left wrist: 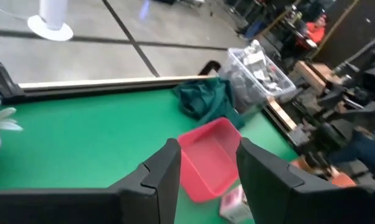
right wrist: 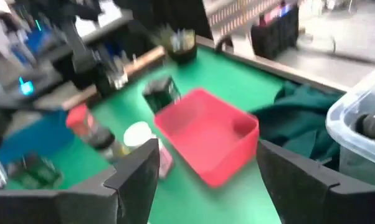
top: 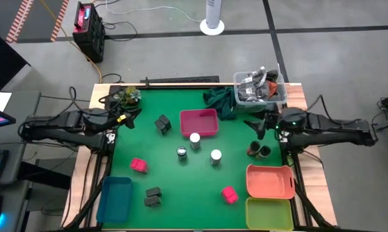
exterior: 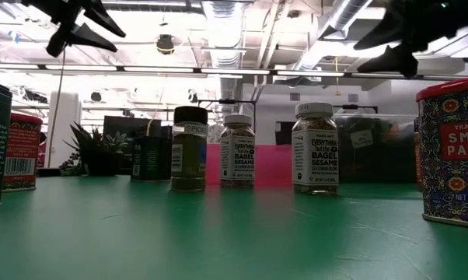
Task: Sort spices by type
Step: Put the middle black seasoning bottle into the red bin
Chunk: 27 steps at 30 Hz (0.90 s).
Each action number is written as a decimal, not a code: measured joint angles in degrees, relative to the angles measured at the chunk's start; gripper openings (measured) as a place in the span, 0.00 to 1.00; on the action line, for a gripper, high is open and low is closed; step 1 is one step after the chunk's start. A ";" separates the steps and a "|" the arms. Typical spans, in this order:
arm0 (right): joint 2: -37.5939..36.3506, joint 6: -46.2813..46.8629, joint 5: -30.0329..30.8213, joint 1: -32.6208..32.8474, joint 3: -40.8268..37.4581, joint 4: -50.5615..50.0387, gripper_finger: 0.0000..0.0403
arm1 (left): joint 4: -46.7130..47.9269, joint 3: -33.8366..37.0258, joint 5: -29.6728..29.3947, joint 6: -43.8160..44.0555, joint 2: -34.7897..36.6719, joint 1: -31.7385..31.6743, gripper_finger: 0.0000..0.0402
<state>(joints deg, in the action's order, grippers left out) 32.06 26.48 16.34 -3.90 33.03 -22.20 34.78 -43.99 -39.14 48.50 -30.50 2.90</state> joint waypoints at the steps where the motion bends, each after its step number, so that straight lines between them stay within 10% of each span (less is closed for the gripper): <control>1: 2.14 -0.02 -0.37 0.00 2.01 -2.21 0.72 | 0.87 -0.50 0.71 0.31 0.03 0.02 0.39; 11: 20.36 0.02 -5.19 0.00 18.59 -22.01 0.72 | 1.81 -1.39 3.24 0.27 -0.66 0.00 0.53; 27: 28.77 -1.27 -10.52 -3.06 25.95 -23.38 0.72 | 1.51 -1.39 13.44 2.21 -8.59 0.00 0.57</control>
<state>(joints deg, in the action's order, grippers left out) 60.84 25.20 5.82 -6.96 58.98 -45.58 36.29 -45.39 -25.70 50.71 -39.09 2.90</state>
